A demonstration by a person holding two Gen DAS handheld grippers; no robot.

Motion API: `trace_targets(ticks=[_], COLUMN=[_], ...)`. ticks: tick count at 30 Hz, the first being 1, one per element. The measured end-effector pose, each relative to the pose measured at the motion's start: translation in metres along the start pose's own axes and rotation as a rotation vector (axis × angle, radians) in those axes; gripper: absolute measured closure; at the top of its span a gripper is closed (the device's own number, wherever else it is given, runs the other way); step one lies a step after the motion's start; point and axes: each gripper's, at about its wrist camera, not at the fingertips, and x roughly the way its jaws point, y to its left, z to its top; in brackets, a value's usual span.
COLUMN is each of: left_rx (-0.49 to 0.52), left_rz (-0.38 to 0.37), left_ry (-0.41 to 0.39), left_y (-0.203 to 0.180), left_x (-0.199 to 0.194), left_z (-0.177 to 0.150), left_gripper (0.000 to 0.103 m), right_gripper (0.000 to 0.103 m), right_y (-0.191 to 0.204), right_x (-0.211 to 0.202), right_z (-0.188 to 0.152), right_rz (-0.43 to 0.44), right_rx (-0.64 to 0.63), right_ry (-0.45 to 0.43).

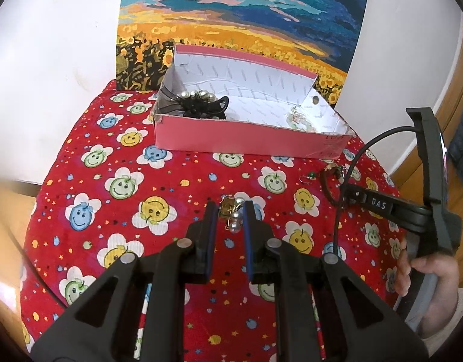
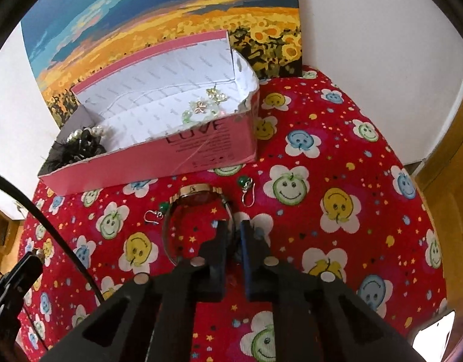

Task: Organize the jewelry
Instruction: 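Grasp the black-strap watch with the right gripper while the left gripper holds the earring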

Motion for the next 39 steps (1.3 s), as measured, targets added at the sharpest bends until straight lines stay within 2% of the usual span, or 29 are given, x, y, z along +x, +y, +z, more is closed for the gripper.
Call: trace_targets(ticks=[5,14,25,28,37,39], left_rx=[-0.005,0.009,0.02,0.019,0.022,0.024], left_rz=[0.001,0.005,0.018,0.015,0.025,0.03], left_ry=[0.001,-0.003,-0.017,-0.02,-0.044,-0.049], left_y=[-0.001,-0.009,-0.018,-0.021,-0.029,-0.03], left_x=[-0.003,-0.009,-0.02,-0.025,-0.045,-0.048], left_z=[0.001,0.003,0.0,-0.001,-0.007,-0.009], left_gripper=[0.094,0.094,0.094,0.094,0.094,0.094], right_gripper=[0.095,0.095,0.095,0.101,0.101,0.099], right_y=[-0.005,0.003,0.0,-0.002,-0.011,-0.013], right_x=[-0.014,-0.036,-0.053,-0.059,-0.08,-0.081], right_z=[-0.003,-0.016,-0.028,-0.03,-0.039,-0.041], right_rz=[0.074,0.175,0.209,0.227,0.256,0.255], right_rx=[0.064,0.075,0.069,0.077,0.076,0.078], right_ry=[-0.009,-0.004,-0.017,-0.024,-0.058,-0.053])
